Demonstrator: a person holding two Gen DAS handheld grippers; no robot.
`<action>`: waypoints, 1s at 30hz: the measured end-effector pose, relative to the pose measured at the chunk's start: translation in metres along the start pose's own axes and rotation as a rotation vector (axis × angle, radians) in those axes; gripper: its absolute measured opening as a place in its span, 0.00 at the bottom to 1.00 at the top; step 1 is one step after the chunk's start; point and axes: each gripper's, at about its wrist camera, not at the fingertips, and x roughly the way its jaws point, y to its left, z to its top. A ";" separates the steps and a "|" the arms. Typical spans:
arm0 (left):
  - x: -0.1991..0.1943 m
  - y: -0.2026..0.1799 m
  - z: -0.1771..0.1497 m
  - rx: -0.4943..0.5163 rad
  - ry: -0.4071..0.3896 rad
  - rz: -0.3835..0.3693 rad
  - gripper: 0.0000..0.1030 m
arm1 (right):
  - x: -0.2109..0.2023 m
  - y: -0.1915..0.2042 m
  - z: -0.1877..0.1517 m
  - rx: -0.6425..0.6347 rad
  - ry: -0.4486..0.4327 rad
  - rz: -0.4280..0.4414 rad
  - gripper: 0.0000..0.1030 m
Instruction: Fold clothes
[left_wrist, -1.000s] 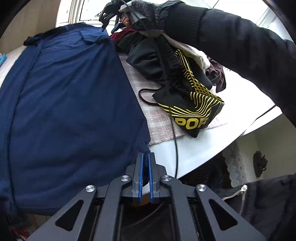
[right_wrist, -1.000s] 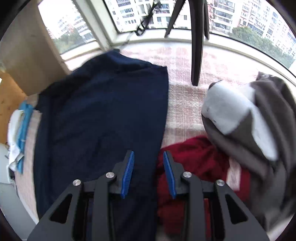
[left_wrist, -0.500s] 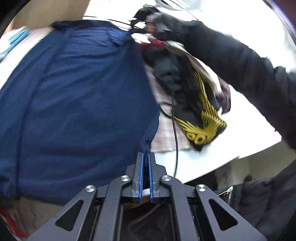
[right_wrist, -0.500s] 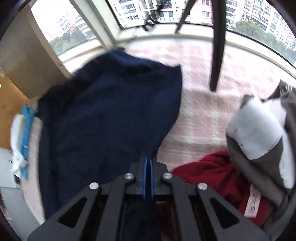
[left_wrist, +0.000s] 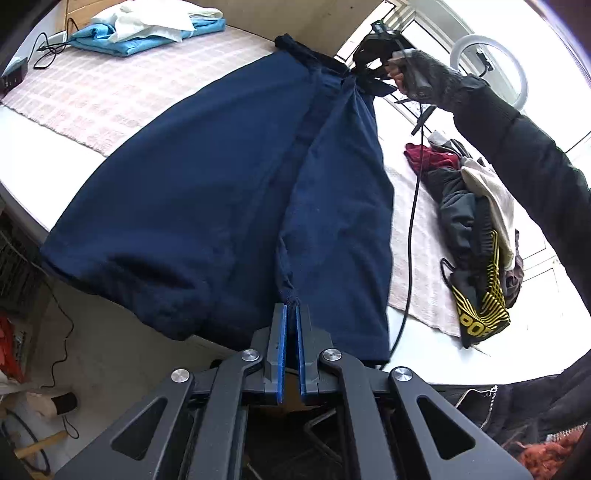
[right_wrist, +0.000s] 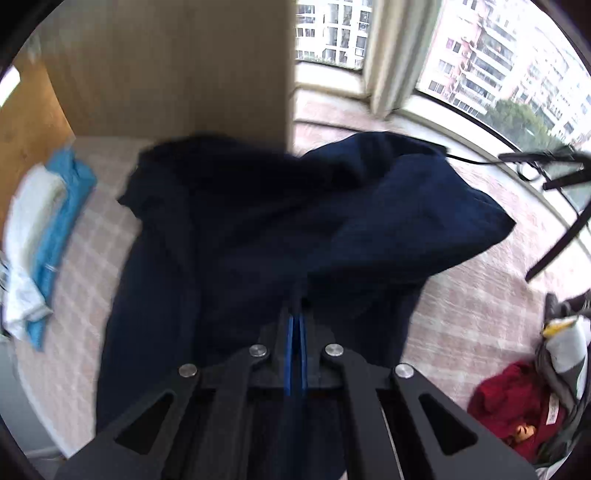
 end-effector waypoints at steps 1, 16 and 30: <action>0.002 0.002 0.000 -0.001 0.004 -0.001 0.04 | 0.006 0.003 0.001 -0.003 0.009 -0.009 0.05; 0.010 0.009 0.002 0.132 0.116 -0.029 0.06 | -0.130 -0.032 -0.183 -0.019 -0.097 0.259 0.33; -0.016 0.003 0.012 0.517 0.196 0.003 0.12 | -0.132 0.035 -0.509 -0.016 -0.160 0.192 0.33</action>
